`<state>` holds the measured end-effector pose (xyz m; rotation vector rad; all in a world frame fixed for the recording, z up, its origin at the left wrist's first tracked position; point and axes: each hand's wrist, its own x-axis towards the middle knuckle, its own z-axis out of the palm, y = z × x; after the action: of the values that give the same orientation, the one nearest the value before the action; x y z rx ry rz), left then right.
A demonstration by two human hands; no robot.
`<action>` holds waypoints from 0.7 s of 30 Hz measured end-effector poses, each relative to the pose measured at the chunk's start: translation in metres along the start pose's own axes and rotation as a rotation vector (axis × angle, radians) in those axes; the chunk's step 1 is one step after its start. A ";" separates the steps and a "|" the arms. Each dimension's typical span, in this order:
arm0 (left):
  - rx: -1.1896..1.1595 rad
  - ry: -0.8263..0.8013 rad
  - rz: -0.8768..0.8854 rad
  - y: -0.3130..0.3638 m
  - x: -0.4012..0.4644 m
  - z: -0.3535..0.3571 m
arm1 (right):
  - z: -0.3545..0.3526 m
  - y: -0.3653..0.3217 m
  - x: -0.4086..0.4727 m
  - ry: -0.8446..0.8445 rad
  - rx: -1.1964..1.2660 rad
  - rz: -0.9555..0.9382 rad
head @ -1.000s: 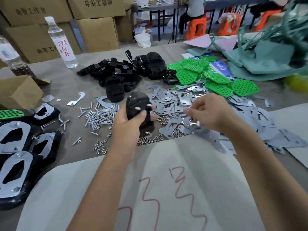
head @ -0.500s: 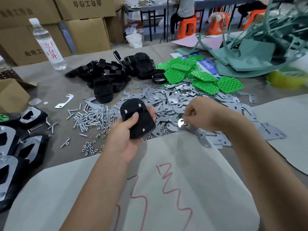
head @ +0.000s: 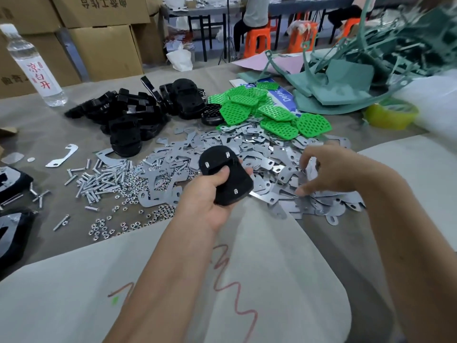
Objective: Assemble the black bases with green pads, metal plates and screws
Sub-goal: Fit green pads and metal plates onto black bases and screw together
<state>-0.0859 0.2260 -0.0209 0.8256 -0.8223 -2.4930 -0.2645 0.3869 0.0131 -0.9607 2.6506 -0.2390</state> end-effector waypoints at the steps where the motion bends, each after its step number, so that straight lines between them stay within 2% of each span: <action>1: 0.015 0.002 -0.002 -0.003 0.002 0.006 | 0.001 0.000 0.000 0.002 -0.001 -0.005; 9: 0.071 0.117 0.151 -0.012 0.012 0.022 | 0.007 -0.001 0.006 0.101 0.049 -0.108; 11: 0.060 0.140 0.172 -0.009 0.012 0.018 | 0.007 -0.003 0.011 0.228 0.071 -0.105; 14: 0.054 0.150 0.180 -0.001 0.011 0.006 | 0.006 -0.010 0.016 0.575 0.132 -0.067; 16: 0.049 0.160 0.201 0.007 0.009 -0.004 | 0.005 -0.020 0.018 0.792 0.266 -0.074; 17: 0.049 0.160 0.214 0.011 0.007 -0.008 | 0.005 -0.028 0.018 0.828 0.400 -0.084; 19: 0.072 0.169 0.252 0.021 0.002 -0.019 | 0.009 -0.051 0.018 0.734 0.768 -0.132; 21: 0.112 0.189 0.300 0.031 -0.004 -0.032 | 0.017 -0.080 0.017 0.519 1.088 -0.209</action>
<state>-0.0573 0.1923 -0.0204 0.8873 -0.9482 -2.0896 -0.2230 0.3139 0.0140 -0.8015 2.1732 -1.9254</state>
